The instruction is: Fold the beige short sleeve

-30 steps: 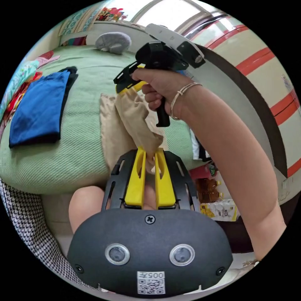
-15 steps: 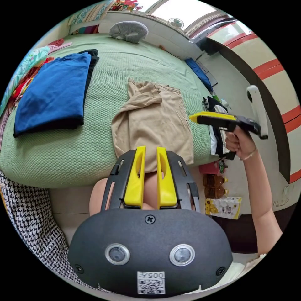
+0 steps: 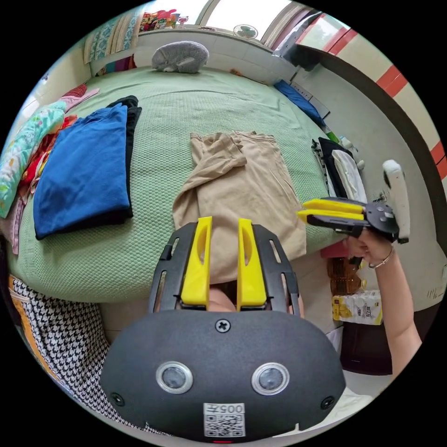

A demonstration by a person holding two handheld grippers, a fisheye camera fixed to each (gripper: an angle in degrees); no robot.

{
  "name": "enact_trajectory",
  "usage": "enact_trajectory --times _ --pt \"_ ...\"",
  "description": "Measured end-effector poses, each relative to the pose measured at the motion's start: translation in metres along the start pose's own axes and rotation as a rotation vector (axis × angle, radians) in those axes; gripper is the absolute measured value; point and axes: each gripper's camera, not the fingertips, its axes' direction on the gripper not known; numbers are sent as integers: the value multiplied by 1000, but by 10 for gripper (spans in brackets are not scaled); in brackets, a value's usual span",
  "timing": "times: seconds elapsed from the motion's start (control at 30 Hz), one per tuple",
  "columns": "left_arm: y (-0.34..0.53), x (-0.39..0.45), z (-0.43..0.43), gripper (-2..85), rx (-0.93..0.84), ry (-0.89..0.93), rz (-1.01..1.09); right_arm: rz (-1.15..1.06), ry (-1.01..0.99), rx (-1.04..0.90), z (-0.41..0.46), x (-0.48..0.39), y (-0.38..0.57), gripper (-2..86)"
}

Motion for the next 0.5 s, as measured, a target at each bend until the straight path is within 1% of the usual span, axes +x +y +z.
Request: enact_trajectory --times 0.07,0.13,0.3,0.37,0.4,0.43,0.5 --pt "3 -2 4 101 -27 20 12 9 -42 40 -3 0 -23 106" --pt "10 -1 8 108 -58 26 52 4 -40 59 5 -3 -58 111" --pt "24 -9 0 116 -53 12 92 40 -55 -34 44 2 -127 104" --pt "26 -20 -3 115 -44 20 77 69 -58 -82 54 8 -148 75" --pt "26 -28 -5 113 -38 25 65 91 -53 -124 59 12 -161 34" --pt "26 -35 -4 112 -41 22 56 73 -61 -148 60 12 -174 10" --pt "25 -44 -1 111 -49 11 44 78 -67 -127 53 15 -194 4"
